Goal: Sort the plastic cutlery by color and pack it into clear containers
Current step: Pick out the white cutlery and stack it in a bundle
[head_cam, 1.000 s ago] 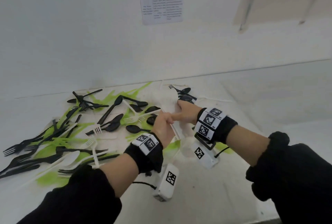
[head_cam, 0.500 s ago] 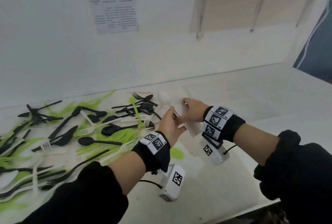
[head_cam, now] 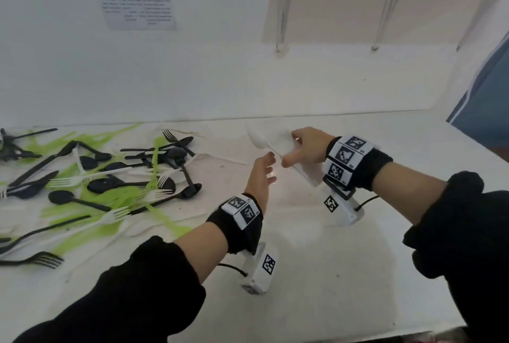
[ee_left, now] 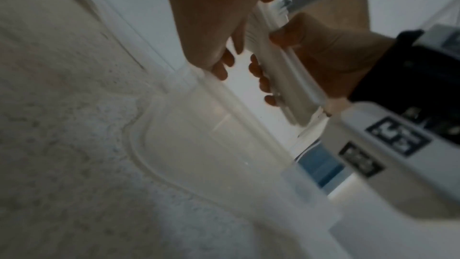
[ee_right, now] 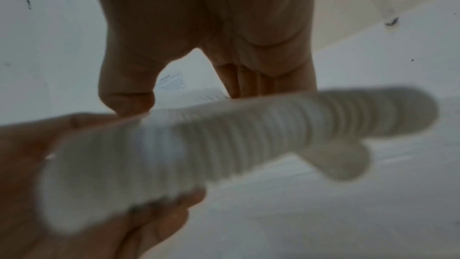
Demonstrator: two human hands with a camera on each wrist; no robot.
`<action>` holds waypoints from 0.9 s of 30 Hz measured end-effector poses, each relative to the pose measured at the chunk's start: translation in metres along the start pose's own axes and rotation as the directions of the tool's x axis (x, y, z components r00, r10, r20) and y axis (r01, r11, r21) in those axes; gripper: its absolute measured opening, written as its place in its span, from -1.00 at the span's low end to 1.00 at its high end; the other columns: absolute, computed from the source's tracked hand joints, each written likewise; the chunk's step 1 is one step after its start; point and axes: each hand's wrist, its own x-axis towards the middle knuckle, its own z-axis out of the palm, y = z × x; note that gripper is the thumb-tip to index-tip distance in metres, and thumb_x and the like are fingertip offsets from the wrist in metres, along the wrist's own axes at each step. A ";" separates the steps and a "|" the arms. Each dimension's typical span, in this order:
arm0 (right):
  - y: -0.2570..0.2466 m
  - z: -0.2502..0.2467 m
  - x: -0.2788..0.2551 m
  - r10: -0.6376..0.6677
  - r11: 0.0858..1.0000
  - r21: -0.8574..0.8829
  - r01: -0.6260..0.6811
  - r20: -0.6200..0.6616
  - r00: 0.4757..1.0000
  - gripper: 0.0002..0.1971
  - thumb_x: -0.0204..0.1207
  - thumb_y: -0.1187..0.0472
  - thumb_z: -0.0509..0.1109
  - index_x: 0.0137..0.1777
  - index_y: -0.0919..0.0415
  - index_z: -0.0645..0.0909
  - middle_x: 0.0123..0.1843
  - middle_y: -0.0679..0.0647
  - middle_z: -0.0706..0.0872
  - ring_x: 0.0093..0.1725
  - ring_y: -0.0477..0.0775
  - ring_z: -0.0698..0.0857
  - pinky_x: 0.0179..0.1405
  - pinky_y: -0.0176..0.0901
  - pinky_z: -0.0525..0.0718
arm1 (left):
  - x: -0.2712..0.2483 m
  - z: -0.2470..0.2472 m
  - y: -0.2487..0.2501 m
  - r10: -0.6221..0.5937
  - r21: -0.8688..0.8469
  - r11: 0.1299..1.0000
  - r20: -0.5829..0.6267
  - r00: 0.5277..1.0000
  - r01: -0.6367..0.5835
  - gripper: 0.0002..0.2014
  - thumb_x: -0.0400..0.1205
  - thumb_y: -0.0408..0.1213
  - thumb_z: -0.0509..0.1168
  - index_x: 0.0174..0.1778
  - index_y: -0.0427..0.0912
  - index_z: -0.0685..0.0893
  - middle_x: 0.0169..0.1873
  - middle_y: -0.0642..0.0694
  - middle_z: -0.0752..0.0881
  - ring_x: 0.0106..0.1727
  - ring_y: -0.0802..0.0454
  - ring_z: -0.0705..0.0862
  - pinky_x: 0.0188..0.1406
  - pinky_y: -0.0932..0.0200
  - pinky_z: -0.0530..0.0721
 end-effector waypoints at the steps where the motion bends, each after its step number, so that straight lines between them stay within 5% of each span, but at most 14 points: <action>1: 0.007 -0.005 0.001 0.010 1.000 -0.022 -0.010 0.003 1.000 -0.47 0.20 -0.02 0.57 0.15 0.18 0.61 0.06 0.08 0.71 0.03 0.13 0.68 0.07 -0.05 0.66 | 0.002 0.003 -0.003 0.030 0.041 0.999 -0.034 0.999 -0.028 -0.73 0.71 -0.32 -0.01 0.18 -0.20 0.57 0.02 -0.03 0.53 0.07 0.04 0.42 -0.12 0.29 0.42; 4: 0.024 -0.011 0.003 -0.013 0.998 -0.066 0.019 0.088 0.996 -0.55 0.27 0.03 0.56 0.13 0.19 0.61 0.06 0.09 0.72 0.05 0.14 0.69 0.09 -0.05 0.65 | 0.005 0.008 -0.009 0.094 0.169 0.982 -0.049 0.994 -0.085 -0.78 0.67 -0.38 0.02 0.09 -0.18 0.56 -0.04 -0.01 0.54 0.05 0.03 0.43 -0.10 0.29 0.41; 8: 0.028 -0.003 0.004 -0.082 0.996 -0.006 0.084 0.135 0.987 -0.60 0.33 0.15 0.55 0.15 0.13 0.54 0.06 0.02 0.64 0.05 0.06 0.61 0.03 -0.17 0.54 | 0.010 0.015 -0.006 0.072 0.147 0.987 -0.050 0.996 -0.064 -0.74 0.67 -0.10 0.08 0.15 -0.16 0.50 -0.02 -0.02 0.55 -0.09 0.12 0.50 -0.15 0.23 0.45; 15: 0.022 0.020 0.014 -0.094 0.995 -0.007 0.095 0.051 0.994 -0.08 0.18 -0.05 0.63 0.46 0.22 0.24 0.28 0.08 0.54 0.14 0.05 0.56 0.07 -0.17 0.55 | 0.014 0.014 -0.009 0.038 -0.061 0.997 -0.134 0.990 -0.046 -0.70 0.66 -0.33 0.27 0.29 -0.32 0.49 0.17 -0.34 0.66 0.02 -0.26 0.70 -0.37 0.19 0.78; 20: 0.022 0.031 0.017 -0.045 0.985 0.166 0.037 0.043 0.998 0.11 0.12 0.03 0.64 0.58 0.05 0.00 0.38 0.16 0.41 0.31 0.19 0.53 0.29 0.14 0.60 | 0.021 0.006 -0.012 0.020 -0.032 0.999 -0.149 0.989 -0.025 -0.75 0.64 -0.31 0.29 0.22 -0.25 0.54 0.12 -0.33 0.69 0.01 -0.31 0.72 -0.28 0.08 0.78; 24: 0.023 0.028 0.013 -0.027 0.970 0.243 0.007 0.077 0.997 0.00 0.23 0.13 0.62 0.53 0.18 0.01 0.27 0.13 0.46 0.21 0.13 0.55 0.15 0.01 0.63 | 0.023 0.006 -0.013 0.014 -0.031 0.999 -0.140 0.990 -0.019 -0.76 0.65 -0.32 0.28 0.22 -0.26 0.55 0.09 -0.32 0.70 -0.01 -0.30 0.72 -0.28 0.08 0.79; 27: 0.023 0.020 0.011 -0.033 0.977 0.214 0.002 0.144 0.989 -0.08 0.31 0.13 0.58 0.50 0.24 0.03 0.10 0.07 0.50 0.07 0.08 0.55 -0.13 -0.16 0.56 | 0.025 0.004 -0.014 0.019 -0.028 0.999 -0.127 0.992 -0.023 -0.76 0.65 -0.33 0.28 0.22 -0.26 0.55 0.07 -0.30 0.70 0.00 -0.30 0.72 -0.23 0.05 0.79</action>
